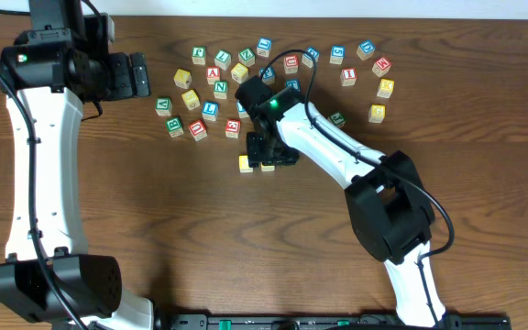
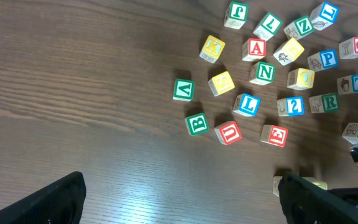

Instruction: Spell out CORL

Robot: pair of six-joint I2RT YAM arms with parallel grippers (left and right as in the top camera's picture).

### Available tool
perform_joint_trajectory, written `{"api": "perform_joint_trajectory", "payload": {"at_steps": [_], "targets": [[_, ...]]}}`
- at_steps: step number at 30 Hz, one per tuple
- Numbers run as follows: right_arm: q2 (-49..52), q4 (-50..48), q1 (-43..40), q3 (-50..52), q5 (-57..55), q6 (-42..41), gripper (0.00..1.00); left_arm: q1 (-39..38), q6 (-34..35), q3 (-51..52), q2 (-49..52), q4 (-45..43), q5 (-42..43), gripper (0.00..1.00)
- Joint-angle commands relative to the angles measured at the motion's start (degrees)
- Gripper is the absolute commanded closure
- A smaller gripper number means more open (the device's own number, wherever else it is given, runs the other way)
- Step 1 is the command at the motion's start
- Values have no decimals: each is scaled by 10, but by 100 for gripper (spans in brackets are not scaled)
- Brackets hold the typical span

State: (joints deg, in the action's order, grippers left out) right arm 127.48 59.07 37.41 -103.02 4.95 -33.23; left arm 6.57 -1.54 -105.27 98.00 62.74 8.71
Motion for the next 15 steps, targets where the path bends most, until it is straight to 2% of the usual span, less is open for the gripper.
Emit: {"api": "perform_joint_trajectory", "payload": {"at_steps": [1, 15], "targets": [[-49, 1, -6, -12, -10, 7, 44, -2, -3, -15, 1, 1, 3, 2], [-80, 4, -23, -12, 0, 21, 41, -2, -3, -15, 1, 1, 3, 2]]}}
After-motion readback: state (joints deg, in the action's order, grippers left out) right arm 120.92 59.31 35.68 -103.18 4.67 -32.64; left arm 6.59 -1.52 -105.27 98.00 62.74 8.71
